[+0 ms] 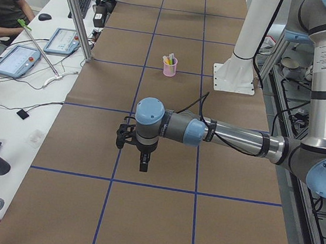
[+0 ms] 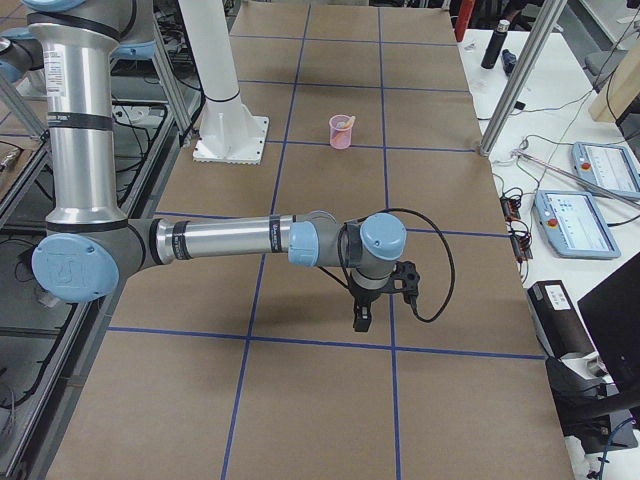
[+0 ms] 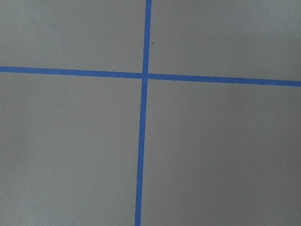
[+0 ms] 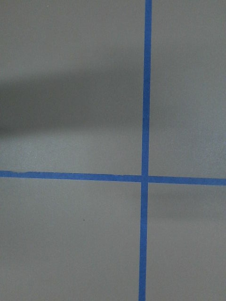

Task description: Collect pens into pen holder

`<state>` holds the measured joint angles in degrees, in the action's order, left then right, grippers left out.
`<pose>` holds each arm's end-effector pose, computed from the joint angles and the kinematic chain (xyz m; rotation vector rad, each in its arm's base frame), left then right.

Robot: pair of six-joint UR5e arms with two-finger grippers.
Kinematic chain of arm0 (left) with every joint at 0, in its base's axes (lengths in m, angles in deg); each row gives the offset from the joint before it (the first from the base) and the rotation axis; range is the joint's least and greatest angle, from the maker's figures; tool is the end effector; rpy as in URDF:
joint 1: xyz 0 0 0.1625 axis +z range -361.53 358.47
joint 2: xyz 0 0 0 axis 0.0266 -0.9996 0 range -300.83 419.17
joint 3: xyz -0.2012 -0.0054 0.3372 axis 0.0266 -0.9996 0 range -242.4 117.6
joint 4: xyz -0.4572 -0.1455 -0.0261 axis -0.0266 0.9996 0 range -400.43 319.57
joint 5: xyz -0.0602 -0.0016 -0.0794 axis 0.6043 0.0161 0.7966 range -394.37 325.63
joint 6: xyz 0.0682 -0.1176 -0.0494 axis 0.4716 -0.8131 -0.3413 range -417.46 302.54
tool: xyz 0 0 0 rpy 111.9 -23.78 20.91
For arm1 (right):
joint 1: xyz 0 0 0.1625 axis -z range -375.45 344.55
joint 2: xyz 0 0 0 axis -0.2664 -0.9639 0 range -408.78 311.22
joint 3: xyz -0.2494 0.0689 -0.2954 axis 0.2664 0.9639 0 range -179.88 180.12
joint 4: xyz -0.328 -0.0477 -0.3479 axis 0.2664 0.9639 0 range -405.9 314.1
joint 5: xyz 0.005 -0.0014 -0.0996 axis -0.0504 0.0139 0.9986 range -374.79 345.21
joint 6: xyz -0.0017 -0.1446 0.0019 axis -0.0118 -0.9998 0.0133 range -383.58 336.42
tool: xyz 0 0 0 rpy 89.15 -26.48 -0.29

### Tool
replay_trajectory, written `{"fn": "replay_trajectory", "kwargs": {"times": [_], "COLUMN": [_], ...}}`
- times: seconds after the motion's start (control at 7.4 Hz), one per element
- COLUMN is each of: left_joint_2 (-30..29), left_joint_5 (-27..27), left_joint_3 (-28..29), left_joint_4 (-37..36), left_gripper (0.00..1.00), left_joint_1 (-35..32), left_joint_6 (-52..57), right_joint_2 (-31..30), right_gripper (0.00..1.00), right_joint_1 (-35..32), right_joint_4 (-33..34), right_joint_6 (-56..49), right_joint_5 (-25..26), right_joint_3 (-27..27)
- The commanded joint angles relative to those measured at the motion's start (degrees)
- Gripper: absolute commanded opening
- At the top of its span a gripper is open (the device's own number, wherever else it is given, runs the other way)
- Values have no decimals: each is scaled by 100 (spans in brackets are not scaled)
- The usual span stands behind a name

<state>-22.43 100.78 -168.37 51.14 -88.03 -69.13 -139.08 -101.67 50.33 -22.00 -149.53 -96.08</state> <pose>0.0007 -0.5158 0.5752 0.0460 0.7996 -0.0722 -0.0051 -0.5572 0.6110 -0.0420 -0.7796 -0.0341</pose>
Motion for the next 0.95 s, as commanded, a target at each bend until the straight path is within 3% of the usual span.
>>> {"fn": "replay_trajectory", "kwargs": {"times": [0.0,0.54,0.81], "left_joint_2": [12,-40,-337], "left_joint_5": [-7,-7,-24], "left_joint_3": [75,198,487], "left_joint_4": [1,10,-8], "left_gripper": [100,100,100], "left_joint_1": [2,11,11], "left_joint_6": [-3,-3,-3], "right_joint_2": [3,3,-14], "right_gripper": [100,100,100], "right_joint_1": [0,0,0], "right_joint_4": [0,0,0], "right_joint_6": [0,0,0], "right_joint_5": [0,0,-9], "right_joint_3": [4,-5,-31]}}
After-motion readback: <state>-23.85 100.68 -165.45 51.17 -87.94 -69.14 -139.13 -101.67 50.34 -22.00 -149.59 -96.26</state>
